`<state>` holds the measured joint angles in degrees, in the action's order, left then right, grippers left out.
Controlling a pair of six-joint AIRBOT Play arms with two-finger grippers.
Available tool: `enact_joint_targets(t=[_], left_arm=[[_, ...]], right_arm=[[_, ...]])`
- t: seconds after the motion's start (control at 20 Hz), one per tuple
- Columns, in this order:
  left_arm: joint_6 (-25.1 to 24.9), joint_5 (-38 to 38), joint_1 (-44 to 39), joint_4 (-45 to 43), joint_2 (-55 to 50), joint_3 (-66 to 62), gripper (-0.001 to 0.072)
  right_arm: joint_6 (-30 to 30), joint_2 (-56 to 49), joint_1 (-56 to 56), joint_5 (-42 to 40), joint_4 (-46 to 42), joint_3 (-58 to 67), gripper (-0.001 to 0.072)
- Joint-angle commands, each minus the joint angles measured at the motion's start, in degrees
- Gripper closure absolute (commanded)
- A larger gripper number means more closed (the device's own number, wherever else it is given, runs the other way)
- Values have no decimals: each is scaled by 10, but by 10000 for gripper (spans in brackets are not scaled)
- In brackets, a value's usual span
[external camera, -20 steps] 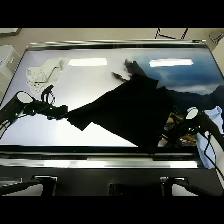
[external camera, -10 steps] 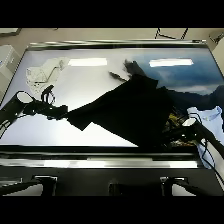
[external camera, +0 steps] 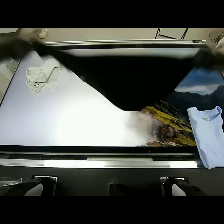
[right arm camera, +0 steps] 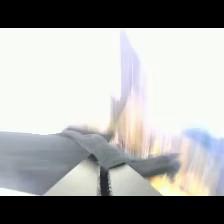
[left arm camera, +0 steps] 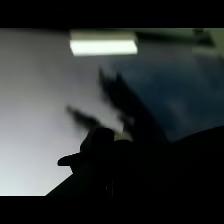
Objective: Fold the clothes and pants, and hang the long-sleeved shirts on hangers.
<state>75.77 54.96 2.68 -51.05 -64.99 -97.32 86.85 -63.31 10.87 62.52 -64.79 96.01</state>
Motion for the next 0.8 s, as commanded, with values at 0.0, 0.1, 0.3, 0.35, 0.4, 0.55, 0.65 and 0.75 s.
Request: enact_joint_targets(t=[0.0,0.1,0.3,0.35,0.4,0.55,0.65,0.75], left_arm=[[-3,-96,8,3,66,-195,682],[6,-127,7,3,111,-215,682],[7,-196,7,3,161,-213,682],[7,-212,7,3,165,-213,682],[7,-221,7,3,166,-213,682],[7,-194,7,-34,155,-206,682],[7,-148,7,-77,142,-168,682],[7,-96,7,-114,116,-100,682]], right_arm=[[-9,63,0,-109,-59,239,671],[-7,114,0,-114,-61,246,671],[-5,147,0,-120,-63,246,671],[-5,147,0,-120,-64,246,671],[-5,145,0,-118,-64,246,671],[-5,127,0,-57,-64,245,671],[37,102,0,54,-63,220,671],[94,70,0,166,-53,137,671]])
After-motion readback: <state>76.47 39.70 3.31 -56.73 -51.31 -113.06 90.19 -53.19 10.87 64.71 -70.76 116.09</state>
